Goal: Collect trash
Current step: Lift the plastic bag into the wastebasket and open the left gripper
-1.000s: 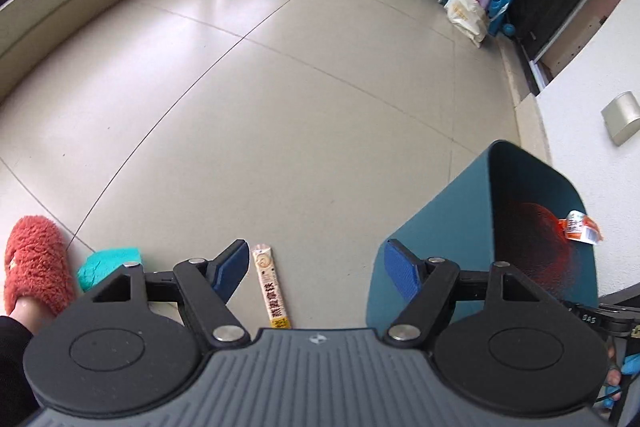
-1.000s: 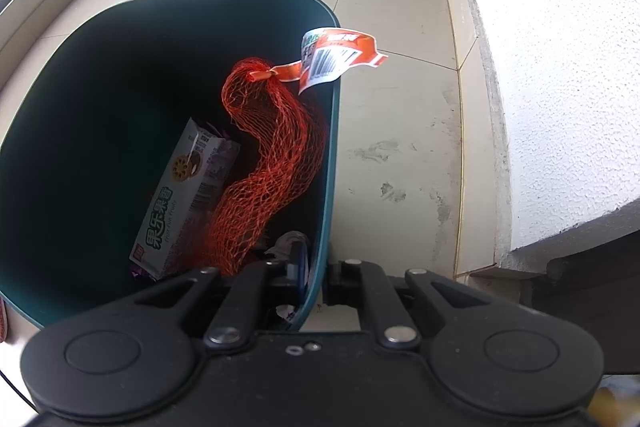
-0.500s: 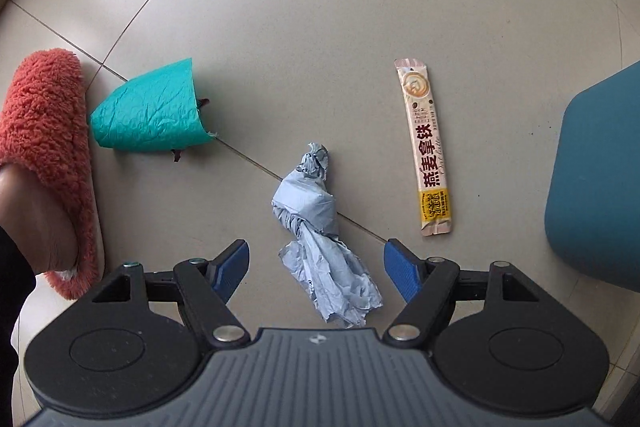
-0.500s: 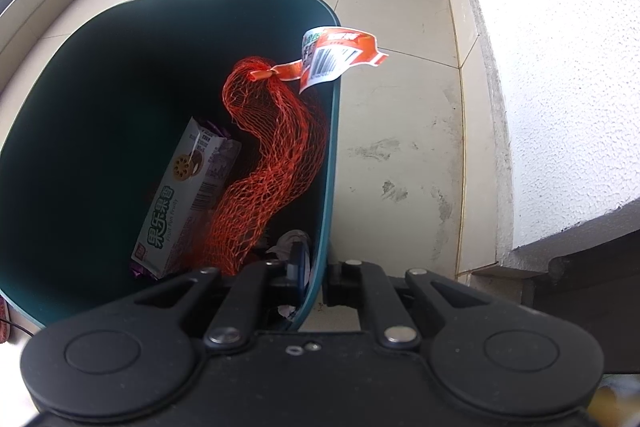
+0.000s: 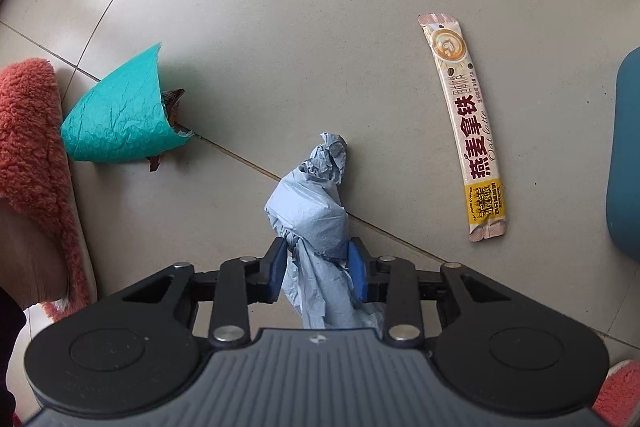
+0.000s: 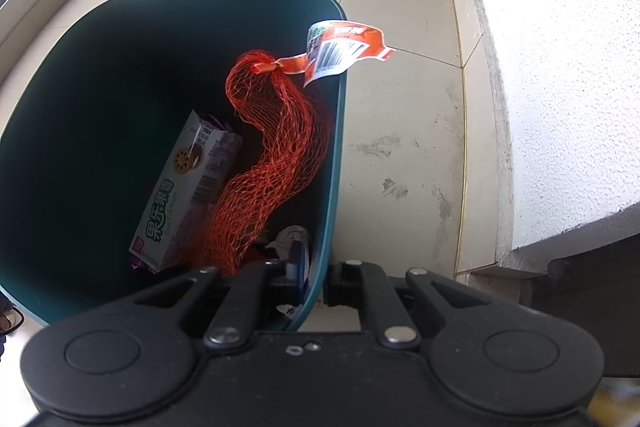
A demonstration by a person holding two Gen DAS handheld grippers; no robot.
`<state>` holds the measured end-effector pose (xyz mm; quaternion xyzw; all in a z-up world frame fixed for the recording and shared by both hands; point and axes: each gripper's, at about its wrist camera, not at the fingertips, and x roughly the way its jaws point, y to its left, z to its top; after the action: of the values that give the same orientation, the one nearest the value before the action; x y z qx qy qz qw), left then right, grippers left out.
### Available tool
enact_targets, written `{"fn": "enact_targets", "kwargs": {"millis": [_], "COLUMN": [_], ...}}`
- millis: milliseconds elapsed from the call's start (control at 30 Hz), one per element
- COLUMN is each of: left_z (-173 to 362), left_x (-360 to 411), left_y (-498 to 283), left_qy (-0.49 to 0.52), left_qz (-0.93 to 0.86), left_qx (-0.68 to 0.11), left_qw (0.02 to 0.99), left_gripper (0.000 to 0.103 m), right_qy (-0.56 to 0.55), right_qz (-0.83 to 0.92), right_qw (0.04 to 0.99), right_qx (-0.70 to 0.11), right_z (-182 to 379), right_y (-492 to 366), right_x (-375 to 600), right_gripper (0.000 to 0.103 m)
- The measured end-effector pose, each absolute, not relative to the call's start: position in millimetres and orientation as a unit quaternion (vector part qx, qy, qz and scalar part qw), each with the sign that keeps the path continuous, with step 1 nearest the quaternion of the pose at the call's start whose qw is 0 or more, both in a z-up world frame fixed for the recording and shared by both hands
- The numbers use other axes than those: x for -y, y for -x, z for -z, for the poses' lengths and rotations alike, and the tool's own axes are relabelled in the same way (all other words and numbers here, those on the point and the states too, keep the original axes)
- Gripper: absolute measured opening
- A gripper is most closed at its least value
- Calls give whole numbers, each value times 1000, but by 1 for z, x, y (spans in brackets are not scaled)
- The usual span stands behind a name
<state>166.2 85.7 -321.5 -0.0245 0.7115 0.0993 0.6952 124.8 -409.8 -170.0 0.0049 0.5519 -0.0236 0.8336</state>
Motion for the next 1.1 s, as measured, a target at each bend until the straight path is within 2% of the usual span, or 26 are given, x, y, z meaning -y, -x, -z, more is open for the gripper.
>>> {"fn": "enact_targets", "kwargs": {"millis": [267, 467, 967, 1100], "left_z": [274, 195, 18, -10], "left_x": [-85, -70, 19, 54], "left_y": [-173, -181, -166, -171], "left_qy": [43, 80, 25, 13], "left_qz": [-97, -49, 76, 125], "left_qx": [-675, -621, -508, -474], "left_qw": [730, 778, 858, 871], "left_gripper": [29, 29, 29, 29], "right_qy": [-7, -11, -10, -11], "right_qz": [26, 26, 24, 23], "right_qw": [834, 835, 836, 836], "right_qx": [-551, -550, -548, -548], "right_z": [170, 169, 169, 169], "right_y": [-125, -124, -124, -124], "right_x": [410, 412, 412, 412], "right_gripper": [7, 7, 7, 7]}}
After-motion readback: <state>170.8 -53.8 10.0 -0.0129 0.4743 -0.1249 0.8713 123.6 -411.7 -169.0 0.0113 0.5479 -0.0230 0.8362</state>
